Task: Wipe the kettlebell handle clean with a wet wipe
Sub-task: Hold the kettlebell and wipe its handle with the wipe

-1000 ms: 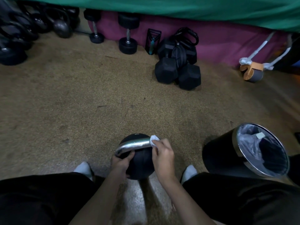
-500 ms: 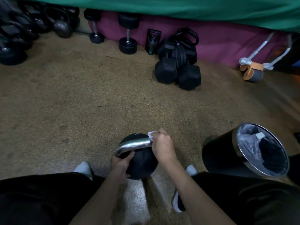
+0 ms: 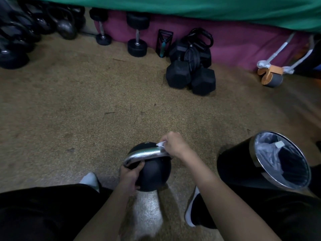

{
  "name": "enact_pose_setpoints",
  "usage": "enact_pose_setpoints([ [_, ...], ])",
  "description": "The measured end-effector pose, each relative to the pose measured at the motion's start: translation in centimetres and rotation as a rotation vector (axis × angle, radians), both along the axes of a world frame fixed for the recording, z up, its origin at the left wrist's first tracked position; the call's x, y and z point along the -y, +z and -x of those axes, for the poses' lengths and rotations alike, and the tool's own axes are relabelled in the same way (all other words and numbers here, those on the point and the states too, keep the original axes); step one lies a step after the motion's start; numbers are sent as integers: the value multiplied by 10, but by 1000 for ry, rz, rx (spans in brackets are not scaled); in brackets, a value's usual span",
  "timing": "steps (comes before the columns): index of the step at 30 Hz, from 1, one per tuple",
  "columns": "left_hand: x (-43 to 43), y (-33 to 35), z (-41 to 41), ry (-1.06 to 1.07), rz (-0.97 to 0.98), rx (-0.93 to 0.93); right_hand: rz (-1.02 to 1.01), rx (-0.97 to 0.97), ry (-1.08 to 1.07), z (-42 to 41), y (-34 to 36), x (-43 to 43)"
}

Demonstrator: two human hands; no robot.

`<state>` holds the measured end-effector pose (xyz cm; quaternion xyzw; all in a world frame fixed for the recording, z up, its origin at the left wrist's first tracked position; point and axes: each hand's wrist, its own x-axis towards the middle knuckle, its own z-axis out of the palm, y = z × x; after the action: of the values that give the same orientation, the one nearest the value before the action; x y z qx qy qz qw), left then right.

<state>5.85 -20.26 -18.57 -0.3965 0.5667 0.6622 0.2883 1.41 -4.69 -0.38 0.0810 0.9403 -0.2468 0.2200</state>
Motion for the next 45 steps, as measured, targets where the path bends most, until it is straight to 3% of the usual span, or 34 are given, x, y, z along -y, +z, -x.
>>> enact_pose_setpoints([
  [18,3,-8,1,15,18,-12,-28,196,109,22,10,-6],
  [45,-2,8,1,20,47,-8,-78,194,148,30,7,-8],
])
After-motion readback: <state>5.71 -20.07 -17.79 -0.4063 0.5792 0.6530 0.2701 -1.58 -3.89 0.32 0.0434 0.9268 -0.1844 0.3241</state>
